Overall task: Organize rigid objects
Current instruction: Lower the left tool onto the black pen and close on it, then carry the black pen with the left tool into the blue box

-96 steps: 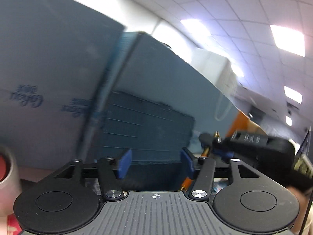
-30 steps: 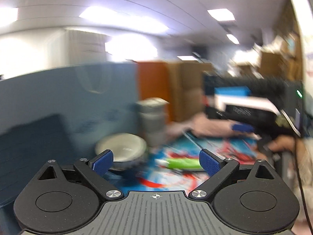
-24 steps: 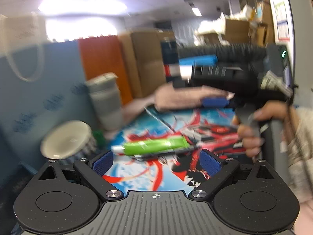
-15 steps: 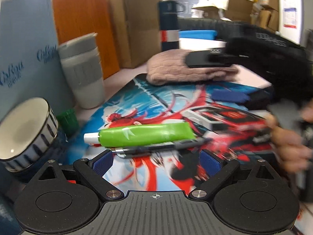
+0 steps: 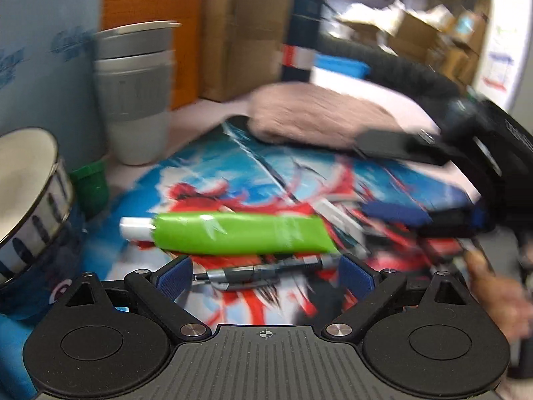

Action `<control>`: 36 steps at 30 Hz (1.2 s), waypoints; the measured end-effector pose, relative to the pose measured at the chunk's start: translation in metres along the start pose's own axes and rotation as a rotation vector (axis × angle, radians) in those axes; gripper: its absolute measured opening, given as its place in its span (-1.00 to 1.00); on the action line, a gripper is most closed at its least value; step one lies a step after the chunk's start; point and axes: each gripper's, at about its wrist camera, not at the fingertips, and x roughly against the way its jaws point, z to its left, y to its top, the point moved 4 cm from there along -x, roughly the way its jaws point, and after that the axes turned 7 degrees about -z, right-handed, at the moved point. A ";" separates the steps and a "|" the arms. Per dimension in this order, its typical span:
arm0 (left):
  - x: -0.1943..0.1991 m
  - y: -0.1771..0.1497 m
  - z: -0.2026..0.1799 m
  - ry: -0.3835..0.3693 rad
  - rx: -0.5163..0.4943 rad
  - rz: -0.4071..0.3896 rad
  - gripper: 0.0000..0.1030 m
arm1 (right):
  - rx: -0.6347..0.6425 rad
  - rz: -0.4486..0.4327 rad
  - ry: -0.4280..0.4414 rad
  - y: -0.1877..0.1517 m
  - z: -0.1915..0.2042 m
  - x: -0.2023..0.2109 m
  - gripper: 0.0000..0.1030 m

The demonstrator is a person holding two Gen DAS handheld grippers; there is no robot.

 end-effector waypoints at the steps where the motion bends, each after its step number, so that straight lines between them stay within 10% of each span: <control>1: 0.003 -0.002 -0.005 -0.003 -0.039 0.012 0.82 | -0.001 -0.001 -0.001 0.000 0.000 0.000 0.79; 8: 0.020 -0.012 -0.036 -0.056 -0.263 0.057 0.49 | -0.012 -0.021 -0.008 0.002 -0.002 0.003 0.79; 22: -0.006 0.000 -0.048 -0.099 -0.156 0.047 -0.77 | -0.038 -0.041 0.000 0.004 -0.005 0.007 0.79; 36: 0.075 0.006 -0.039 0.060 -0.118 -0.087 -0.85 | -0.055 0.012 0.100 -0.002 -0.001 0.004 0.79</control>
